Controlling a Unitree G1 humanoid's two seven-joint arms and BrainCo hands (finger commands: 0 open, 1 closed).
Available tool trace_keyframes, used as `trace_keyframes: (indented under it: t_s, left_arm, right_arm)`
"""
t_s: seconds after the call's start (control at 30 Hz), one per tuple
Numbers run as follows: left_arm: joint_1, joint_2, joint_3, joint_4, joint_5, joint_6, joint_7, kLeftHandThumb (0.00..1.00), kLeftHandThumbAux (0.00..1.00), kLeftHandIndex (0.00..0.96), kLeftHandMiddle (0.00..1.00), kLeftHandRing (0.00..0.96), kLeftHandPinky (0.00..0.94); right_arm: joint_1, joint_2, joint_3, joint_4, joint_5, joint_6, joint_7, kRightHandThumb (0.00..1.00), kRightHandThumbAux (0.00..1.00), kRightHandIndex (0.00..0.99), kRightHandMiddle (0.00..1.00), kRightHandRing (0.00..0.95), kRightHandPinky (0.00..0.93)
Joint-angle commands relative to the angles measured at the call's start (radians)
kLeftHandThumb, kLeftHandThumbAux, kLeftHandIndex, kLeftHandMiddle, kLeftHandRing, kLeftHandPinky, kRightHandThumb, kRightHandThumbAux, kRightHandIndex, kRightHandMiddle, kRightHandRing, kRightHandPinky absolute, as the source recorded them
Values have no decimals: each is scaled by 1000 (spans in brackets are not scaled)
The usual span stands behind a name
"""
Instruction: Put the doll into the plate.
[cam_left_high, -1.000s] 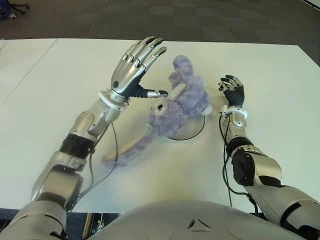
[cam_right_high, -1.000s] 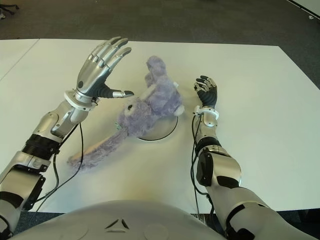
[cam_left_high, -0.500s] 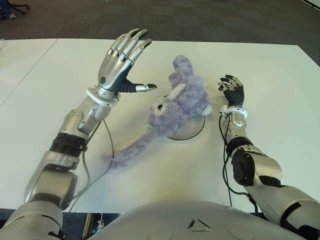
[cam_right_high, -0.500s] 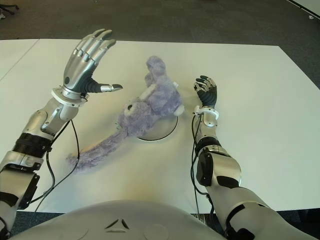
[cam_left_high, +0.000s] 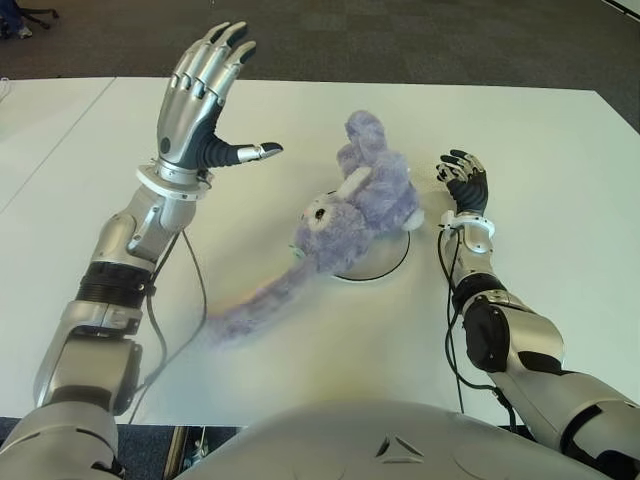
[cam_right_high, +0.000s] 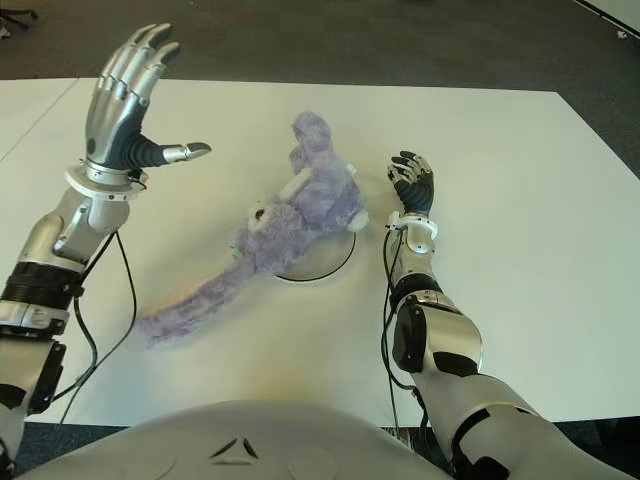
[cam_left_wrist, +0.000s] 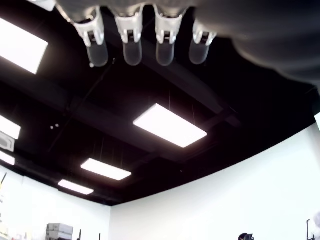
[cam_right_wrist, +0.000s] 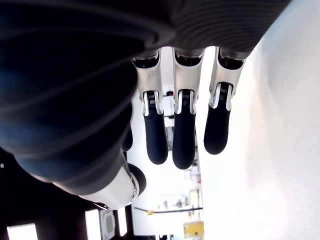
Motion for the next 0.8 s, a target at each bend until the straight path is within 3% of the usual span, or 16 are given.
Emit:
trace_keyframes:
  t_s: [0.03, 0.1, 0.37, 0.63, 0.8]
  left_arm:
    - [-28, 44, 30, 132, -24, -35, 42, 0, 272, 0, 0, 0, 0]
    - [-40, 48, 28, 165, -24, -44, 51, 0, 274, 0, 0, 0, 0]
    - [-172, 43, -17, 524, -11, -49, 109, 0, 283, 0, 5, 0, 0]
    - [-242, -30, -41, 691, -55, -39, 108, 0, 265, 0, 20, 0, 0]
    - [-262, -40, -54, 742, -63, -51, 120, 0, 262, 0, 22, 0, 0]
  right_arm:
    - [181, 86, 8, 129, -3, 146, -3, 495, 857, 272, 334, 359, 365]
    - [181, 86, 9, 130, -4, 144, -3, 493, 859, 272, 334, 360, 371]
    - [180, 86, 7, 130, 0, 152, 0, 517, 866, 276, 338, 362, 367]
    - [181, 85, 9, 130, -2, 149, -1, 507, 863, 275, 340, 366, 372]
    - [182, 84, 12, 130, -3, 152, 1, 493, 863, 275, 332, 351, 339]
